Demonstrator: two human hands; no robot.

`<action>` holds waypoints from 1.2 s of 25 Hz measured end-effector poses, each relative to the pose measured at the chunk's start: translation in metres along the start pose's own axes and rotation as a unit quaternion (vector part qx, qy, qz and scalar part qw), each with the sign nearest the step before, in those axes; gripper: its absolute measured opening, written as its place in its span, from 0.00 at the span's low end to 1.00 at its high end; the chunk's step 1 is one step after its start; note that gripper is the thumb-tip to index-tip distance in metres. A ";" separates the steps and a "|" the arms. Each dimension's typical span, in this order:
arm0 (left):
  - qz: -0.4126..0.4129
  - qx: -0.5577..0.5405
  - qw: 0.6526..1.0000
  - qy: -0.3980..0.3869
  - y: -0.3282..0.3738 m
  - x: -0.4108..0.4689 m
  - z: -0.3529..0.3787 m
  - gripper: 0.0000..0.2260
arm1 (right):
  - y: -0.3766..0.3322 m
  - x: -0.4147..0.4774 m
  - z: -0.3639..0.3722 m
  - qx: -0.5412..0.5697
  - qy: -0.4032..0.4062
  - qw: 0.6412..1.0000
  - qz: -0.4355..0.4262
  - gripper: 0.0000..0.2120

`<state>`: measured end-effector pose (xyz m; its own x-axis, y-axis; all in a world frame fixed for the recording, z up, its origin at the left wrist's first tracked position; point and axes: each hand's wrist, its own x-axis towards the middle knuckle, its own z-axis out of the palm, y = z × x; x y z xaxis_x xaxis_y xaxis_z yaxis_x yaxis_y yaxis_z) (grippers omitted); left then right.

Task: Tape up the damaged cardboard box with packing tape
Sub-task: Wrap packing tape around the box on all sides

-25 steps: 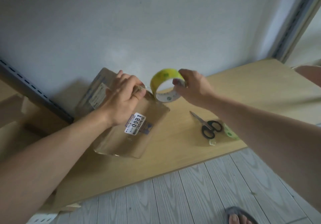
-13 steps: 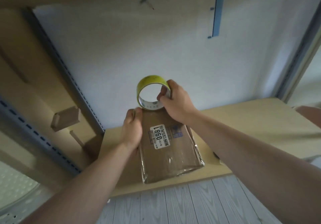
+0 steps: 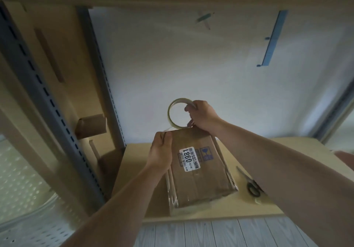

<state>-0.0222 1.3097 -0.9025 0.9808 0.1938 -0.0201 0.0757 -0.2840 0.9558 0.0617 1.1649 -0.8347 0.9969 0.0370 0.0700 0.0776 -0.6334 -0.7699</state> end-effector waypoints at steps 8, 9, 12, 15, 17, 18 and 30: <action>-0.112 -0.023 0.992 0.054 -0.013 -0.002 0.006 0.23 | -0.014 0.006 0.045 -0.013 0.021 0.998 -0.062 0.07; -0.121 -0.018 0.991 0.050 -0.014 -0.003 0.008 0.24 | -0.021 0.003 0.049 -0.006 0.016 0.998 -0.064 0.07; -0.119 0.003 0.993 0.018 -0.015 -0.004 0.002 0.16 | -0.036 -0.006 0.047 0.029 0.012 0.999 -0.040 0.08; -0.086 0.027 0.994 -0.054 -0.023 -0.008 -0.013 0.15 | -0.037 -0.022 0.037 0.019 -0.008 1.000 -0.020 0.10; -0.066 0.034 0.995 -0.065 -0.027 -0.011 -0.017 0.16 | -0.033 -0.036 0.036 0.002 -0.010 1.000 -0.007 0.09; -0.057 0.034 0.996 -0.063 -0.027 -0.013 -0.017 0.16 | -0.029 -0.044 0.038 -0.001 -0.007 1.000 -0.001 0.09; -0.012 0.102 0.995 -0.014 -0.021 -0.036 -0.010 0.22 | 0.005 -0.051 0.051 -0.009 0.040 0.993 -0.109 0.06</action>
<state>-0.0614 1.3182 -0.9193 0.9828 0.1767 -0.0531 0.1309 -0.4650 0.8756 0.0119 1.1991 -0.8741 0.9517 0.1147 0.2847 0.2912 -0.6307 -0.7194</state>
